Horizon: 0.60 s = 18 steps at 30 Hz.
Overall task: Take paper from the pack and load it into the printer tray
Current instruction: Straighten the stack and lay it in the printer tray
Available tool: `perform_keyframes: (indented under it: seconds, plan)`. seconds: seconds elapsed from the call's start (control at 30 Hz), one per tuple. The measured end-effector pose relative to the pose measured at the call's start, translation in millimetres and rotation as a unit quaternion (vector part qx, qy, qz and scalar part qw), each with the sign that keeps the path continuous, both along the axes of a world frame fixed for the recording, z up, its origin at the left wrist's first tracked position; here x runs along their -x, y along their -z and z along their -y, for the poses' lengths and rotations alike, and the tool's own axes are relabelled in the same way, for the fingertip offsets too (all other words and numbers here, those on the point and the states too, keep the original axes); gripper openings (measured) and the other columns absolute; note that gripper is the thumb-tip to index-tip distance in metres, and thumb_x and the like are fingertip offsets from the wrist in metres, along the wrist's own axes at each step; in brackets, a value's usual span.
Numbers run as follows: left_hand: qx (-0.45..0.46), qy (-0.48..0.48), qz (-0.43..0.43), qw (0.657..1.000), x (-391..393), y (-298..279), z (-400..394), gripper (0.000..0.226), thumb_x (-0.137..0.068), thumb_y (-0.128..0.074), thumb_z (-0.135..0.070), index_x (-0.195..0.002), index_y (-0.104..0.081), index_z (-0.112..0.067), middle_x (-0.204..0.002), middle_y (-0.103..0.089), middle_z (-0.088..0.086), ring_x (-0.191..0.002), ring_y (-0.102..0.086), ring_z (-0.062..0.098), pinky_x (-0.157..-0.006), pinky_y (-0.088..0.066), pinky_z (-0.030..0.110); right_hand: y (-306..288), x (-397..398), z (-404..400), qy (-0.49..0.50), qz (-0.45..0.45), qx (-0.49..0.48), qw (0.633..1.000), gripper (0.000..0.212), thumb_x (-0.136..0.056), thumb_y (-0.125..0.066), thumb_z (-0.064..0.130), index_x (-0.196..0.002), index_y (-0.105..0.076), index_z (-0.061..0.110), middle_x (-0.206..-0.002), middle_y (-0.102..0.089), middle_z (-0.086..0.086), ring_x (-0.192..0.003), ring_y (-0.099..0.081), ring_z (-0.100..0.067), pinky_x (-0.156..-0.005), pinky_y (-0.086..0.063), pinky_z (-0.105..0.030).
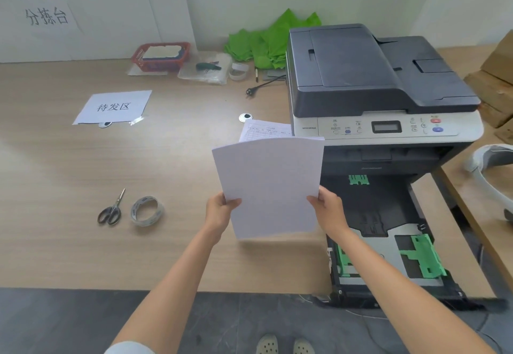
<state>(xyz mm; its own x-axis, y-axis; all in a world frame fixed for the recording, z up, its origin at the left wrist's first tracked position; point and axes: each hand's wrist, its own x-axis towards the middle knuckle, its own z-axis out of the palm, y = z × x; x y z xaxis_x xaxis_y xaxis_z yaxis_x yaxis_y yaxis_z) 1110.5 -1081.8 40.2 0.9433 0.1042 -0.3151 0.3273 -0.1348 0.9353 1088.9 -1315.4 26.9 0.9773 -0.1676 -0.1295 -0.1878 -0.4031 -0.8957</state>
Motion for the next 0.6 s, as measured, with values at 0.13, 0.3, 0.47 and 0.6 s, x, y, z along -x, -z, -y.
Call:
perform_keyframes:
  seconds: [0.13,0.3,0.47,0.6]
  plan:
    - [-0.015,0.019,0.022,0.999,-8,-6,-5,0.020,-0.079,-0.062,0.009,-0.098,-0.066,0.005,-0.072,-0.070,-0.011,-0.056,-0.064,-0.009,-0.061,-0.053,0.015,-23,2,5,0.003,0.020,0.005,1.000,0.020,-0.092,-0.049,-0.001,-0.101,-0.066,0.005,-0.093,-0.071,-0.008,-0.092,-0.066,-0.030,-0.085,-0.054,-0.045]
    - [-0.013,0.073,0.058,0.996,-5,-25,2,0.019,-0.082,-0.057,0.009,-0.091,-0.066,-0.006,-0.079,-0.068,-0.008,-0.060,-0.065,-0.010,-0.064,-0.053,0.014,-39,10,17,0.016,0.042,0.047,0.998,0.016,-0.090,-0.050,-0.001,-0.093,-0.065,-0.001,-0.086,-0.070,-0.013,-0.078,-0.062,-0.032,-0.066,-0.052,-0.019]
    - [-0.004,0.105,0.094,0.990,2,-40,25,0.026,-0.087,-0.048,0.010,-0.101,-0.063,-0.005,-0.086,-0.065,-0.009,-0.063,-0.065,-0.010,-0.064,-0.053,0.011,-50,24,41,0.033,0.057,0.057,0.996,0.015,-0.088,-0.050,-0.003,-0.080,-0.062,-0.001,-0.075,-0.064,-0.007,-0.061,-0.052,-0.011,-0.049,-0.036,-0.001]
    - [-0.024,0.137,0.096,0.986,15,-46,59,0.031,-0.092,-0.035,0.010,-0.107,-0.060,-0.001,-0.077,-0.065,-0.014,-0.063,-0.066,-0.004,-0.062,-0.054,0.018,-52,34,78,0.040,0.061,0.051,0.996,0.015,-0.089,-0.051,0.002,-0.082,-0.057,-0.010,-0.082,-0.065,-0.029,-0.077,-0.057,-0.045,-0.061,-0.049,-0.028]
